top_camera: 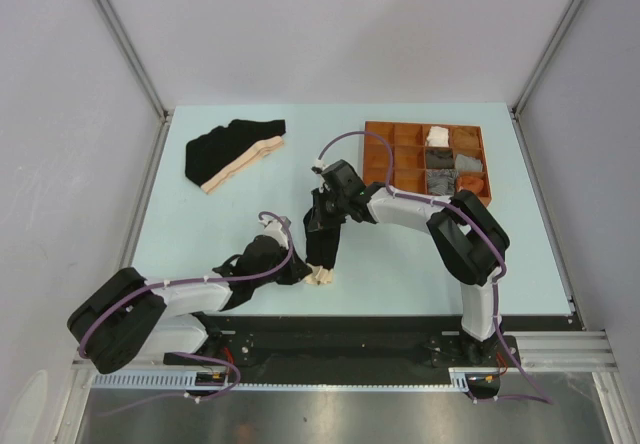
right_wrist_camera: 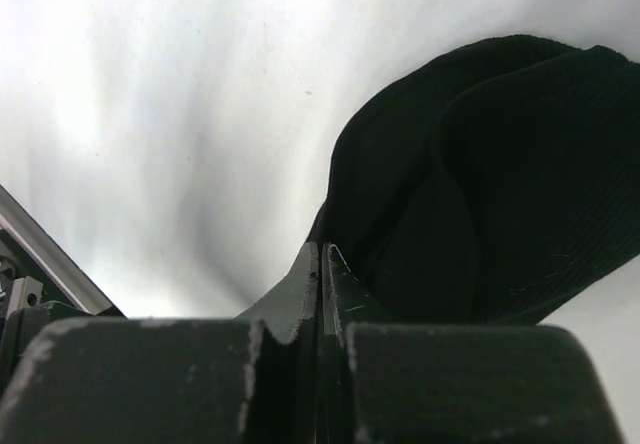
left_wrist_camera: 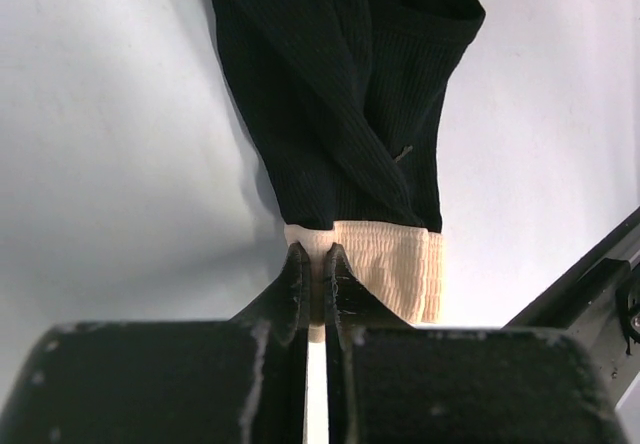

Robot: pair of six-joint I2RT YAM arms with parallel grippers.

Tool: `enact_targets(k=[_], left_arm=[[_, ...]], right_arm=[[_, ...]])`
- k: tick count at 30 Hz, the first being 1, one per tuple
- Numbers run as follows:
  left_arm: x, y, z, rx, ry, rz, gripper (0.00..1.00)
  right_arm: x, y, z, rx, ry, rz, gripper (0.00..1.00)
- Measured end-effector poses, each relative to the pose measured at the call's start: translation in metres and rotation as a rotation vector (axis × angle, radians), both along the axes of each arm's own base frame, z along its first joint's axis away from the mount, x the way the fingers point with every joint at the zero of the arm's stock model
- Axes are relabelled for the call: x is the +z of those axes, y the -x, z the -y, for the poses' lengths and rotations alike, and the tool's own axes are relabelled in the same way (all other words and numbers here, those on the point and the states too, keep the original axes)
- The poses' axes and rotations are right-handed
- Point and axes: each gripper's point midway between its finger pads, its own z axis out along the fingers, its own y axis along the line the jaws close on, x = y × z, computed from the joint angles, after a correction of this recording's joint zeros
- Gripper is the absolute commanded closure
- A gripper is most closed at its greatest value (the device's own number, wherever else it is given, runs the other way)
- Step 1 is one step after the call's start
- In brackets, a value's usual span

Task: Roll the underwear
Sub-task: Fold the underwear at the center of the board.

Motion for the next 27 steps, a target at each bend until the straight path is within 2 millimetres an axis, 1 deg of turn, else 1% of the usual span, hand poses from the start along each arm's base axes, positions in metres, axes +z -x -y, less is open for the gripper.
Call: enact_targets(k=[3,6,12,15,22,27], left_arm=[[0.000,0.001,-0.002,0.015,-0.001,-0.012,1.00],[-0.001,0.000,-0.004,0.036,-0.002,-0.022,1.00],[-0.001,-0.001,-0.005,0.072,0.000,-0.048,1.00],[-0.002,-0.001,-0.004,0.082,-0.004,-0.059,1.00],[-0.002,-0.001,-0.003,0.097,-0.032,-0.075,1.00],[-0.001,-0.001,0.001,0.098,-0.049,-0.069,1.00]], right_arm=[[-0.002,-0.003,0.005,-0.007,0.013,0.000,1.00],[-0.002,-0.009,0.015,-0.031,0.032,-0.002,1.00],[0.011,-0.015,0.033,-0.072,0.067,0.017,1.00],[0.013,-0.016,0.040,-0.087,0.093,0.027,1.00],[0.004,-0.016,0.067,-0.150,0.206,0.013,1.00],[-0.002,-0.013,0.078,-0.170,0.262,0.003,1.00]])
